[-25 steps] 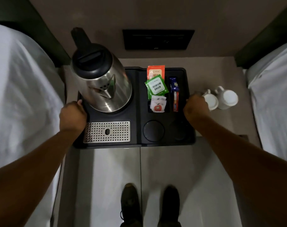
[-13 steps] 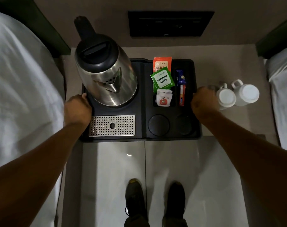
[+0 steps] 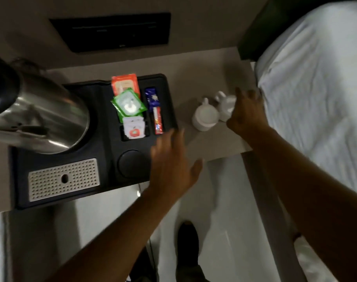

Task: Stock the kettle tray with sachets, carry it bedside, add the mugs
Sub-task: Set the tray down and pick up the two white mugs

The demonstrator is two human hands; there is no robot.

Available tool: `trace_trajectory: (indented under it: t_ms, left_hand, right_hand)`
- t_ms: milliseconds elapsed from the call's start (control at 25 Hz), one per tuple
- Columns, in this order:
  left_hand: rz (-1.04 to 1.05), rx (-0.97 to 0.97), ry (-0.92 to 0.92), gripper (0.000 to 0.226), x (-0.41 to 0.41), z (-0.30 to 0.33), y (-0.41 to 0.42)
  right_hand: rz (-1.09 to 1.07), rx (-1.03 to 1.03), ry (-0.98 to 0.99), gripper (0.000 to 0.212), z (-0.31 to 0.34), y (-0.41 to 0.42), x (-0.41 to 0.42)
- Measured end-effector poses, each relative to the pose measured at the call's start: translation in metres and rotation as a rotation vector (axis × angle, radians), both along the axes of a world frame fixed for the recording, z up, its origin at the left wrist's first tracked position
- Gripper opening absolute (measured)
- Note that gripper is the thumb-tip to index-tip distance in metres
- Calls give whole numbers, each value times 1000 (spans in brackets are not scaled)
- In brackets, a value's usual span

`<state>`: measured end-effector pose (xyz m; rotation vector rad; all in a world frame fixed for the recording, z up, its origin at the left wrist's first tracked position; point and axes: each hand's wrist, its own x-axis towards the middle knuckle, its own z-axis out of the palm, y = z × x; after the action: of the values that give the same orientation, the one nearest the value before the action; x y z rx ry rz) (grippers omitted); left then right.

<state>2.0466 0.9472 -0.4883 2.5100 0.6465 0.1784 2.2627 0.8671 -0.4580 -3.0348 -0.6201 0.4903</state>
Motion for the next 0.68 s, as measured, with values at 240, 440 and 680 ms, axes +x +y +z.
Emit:
trace_trajectory:
  t_ms: [240,440,680]
  left_hand:
    - [-67,74,360,82,146,-18,16]
    - [-58,-20,216,73,111,7,26]
    - [316,-73,130,86,-60,10,58]
  right_hand:
    - [33,50,200,97,-41,1,39]
    - [-80,303,87,85,-18,-2,8]
    - [-127,505,275,77,-1,18,-151]
